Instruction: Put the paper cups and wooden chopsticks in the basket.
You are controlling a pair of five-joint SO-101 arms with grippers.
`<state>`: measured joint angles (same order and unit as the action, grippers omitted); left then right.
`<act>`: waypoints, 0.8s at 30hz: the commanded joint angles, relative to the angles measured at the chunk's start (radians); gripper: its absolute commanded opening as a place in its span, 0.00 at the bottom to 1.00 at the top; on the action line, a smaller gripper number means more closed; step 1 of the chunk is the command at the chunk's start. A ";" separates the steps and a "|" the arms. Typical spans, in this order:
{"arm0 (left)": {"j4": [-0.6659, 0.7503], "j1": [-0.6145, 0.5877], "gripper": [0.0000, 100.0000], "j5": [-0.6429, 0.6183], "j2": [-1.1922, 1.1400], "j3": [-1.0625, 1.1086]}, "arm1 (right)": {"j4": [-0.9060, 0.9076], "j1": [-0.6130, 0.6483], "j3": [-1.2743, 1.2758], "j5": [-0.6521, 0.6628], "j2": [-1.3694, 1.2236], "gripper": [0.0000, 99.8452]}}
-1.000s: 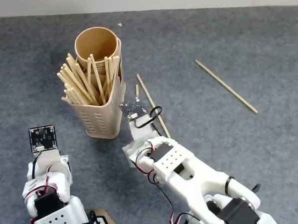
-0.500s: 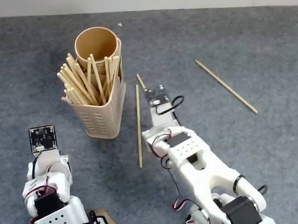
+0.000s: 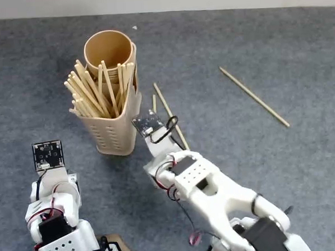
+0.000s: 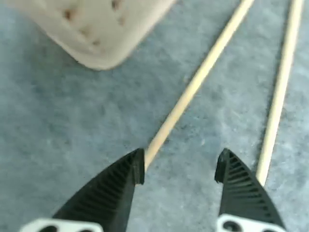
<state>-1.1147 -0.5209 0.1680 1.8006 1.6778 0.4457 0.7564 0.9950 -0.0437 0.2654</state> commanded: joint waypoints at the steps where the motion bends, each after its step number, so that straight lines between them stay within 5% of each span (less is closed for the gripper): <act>1: -0.006 0.010 0.16 0.015 0.004 0.018 | 0.010 -0.019 -0.119 0.021 -0.122 0.24; 10: -0.006 0.010 0.16 0.015 0.002 0.018 | 0.263 -0.142 -0.460 0.060 -0.292 0.22; 14: -0.006 0.010 0.16 0.015 0.002 0.018 | 0.302 -0.228 -0.516 0.109 -0.217 0.01; 24: -0.006 0.008 0.16 0.015 0.001 0.018 | 0.303 -0.300 -0.516 0.115 -0.137 0.00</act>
<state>-1.1147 -0.5209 0.1680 1.8006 1.6778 0.7465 0.4726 0.5132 0.0575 0.0829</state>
